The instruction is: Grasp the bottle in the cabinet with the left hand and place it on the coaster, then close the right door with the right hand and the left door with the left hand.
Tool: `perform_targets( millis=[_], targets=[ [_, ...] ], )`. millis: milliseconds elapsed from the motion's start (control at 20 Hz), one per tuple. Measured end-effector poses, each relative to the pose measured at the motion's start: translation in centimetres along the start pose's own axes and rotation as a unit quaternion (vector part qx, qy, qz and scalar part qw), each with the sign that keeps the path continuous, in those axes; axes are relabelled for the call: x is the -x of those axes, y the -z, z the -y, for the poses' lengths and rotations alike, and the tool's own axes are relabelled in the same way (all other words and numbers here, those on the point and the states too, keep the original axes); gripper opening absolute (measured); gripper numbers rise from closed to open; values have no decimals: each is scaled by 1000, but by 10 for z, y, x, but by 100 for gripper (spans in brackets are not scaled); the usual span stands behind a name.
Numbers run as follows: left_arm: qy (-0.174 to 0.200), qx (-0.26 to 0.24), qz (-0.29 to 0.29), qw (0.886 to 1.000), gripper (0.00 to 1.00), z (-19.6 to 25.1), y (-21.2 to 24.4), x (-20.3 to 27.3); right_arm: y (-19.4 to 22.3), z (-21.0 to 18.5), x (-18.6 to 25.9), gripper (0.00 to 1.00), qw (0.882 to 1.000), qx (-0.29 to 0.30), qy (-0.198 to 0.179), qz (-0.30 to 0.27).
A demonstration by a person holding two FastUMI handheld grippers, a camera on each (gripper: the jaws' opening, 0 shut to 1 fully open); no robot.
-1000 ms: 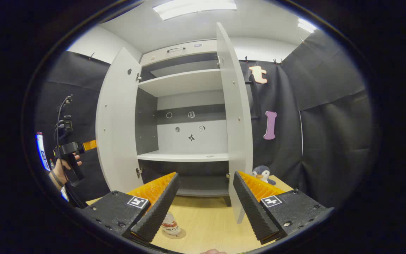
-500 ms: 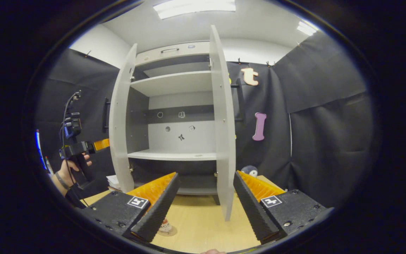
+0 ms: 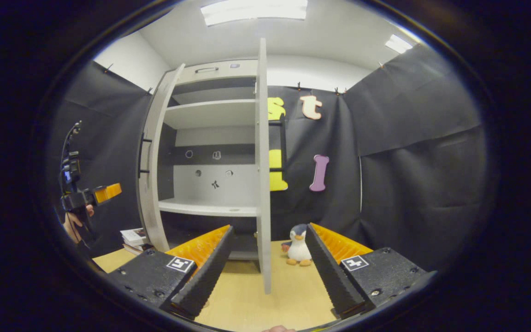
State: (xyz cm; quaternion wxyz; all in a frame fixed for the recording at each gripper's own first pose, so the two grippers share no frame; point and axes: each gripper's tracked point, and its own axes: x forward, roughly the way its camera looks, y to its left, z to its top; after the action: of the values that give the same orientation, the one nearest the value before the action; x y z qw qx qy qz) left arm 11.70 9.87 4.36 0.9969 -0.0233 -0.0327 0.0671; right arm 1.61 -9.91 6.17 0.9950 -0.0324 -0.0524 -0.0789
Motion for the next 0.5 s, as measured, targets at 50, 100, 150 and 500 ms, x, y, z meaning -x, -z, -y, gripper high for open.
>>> perform_targets(
  millis=[50,100,150,500],
  targets=[
    [6,-3,-6,1000,99,6,2,9,-15,9,-10,100,1000,0,1,9],
    [17,0,-11,1000,95,16,7,17,-28,20,-23,98,1000,-2,6,18],
    [32,4,-15,999,99,26,10,24,-40,32,-36,100,1000,-4,10,22],
    [122,21,-72,990,99,93,58,79,-74,85,-133,95,999,-30,34,16]
  ],
)
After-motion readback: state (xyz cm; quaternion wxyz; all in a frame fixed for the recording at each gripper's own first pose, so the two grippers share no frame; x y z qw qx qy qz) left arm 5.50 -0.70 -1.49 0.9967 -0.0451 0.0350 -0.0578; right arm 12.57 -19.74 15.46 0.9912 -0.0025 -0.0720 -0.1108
